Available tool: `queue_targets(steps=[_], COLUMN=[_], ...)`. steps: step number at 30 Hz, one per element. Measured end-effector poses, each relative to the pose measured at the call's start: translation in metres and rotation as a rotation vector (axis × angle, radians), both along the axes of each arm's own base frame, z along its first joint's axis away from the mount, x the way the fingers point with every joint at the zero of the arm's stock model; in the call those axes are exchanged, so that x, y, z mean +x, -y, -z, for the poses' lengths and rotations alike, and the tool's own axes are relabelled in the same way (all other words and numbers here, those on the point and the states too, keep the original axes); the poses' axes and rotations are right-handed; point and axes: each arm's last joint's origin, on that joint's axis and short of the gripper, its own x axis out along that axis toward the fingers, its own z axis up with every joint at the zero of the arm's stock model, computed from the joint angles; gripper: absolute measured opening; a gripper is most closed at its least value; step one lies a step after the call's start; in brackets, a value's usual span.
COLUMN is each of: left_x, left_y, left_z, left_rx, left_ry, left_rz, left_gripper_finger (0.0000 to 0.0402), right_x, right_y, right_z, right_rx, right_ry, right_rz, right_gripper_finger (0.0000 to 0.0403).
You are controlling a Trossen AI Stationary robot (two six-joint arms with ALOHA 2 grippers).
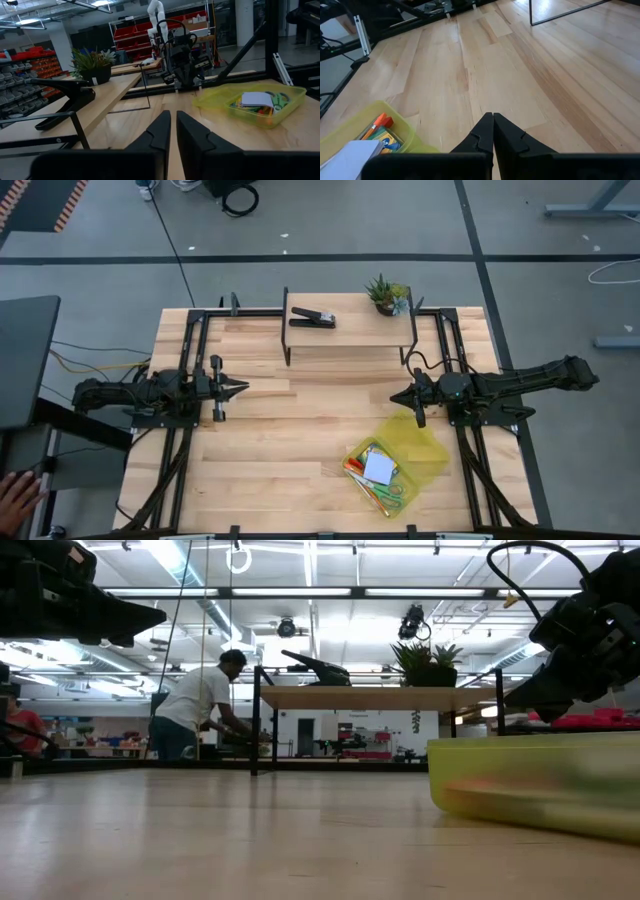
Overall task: Pack school essentials
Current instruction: Return to Home Position
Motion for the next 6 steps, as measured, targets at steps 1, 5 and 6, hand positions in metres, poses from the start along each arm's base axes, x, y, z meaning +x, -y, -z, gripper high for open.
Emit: queue_targets(steps=[1, 5, 6], left_x=[0.0000, 0.0000, 0.0000], left_y=[0.0000, 0.0000, 0.0000], left_z=[0.0000, 0.0000, 0.0000], left_rx=[0.000, 0.000, 0.000], left_ry=[0.000, 0.000, 0.000], left_rz=[0.000, 0.000, 0.000], left_gripper_finger=[0.0040, 0.0038, 0.0037], right_x=[0.0000, 0.0000, 0.0000], right_y=[0.0000, 0.0000, 0.0000], right_z=[0.0000, 0.0000, 0.0000], right_rx=[0.000, 0.000, 0.000], right_ry=[0.000, 0.000, 0.000], right_rz=[0.000, 0.000, 0.000], right_gripper_finger=[0.0015, 0.0015, 0.0015])
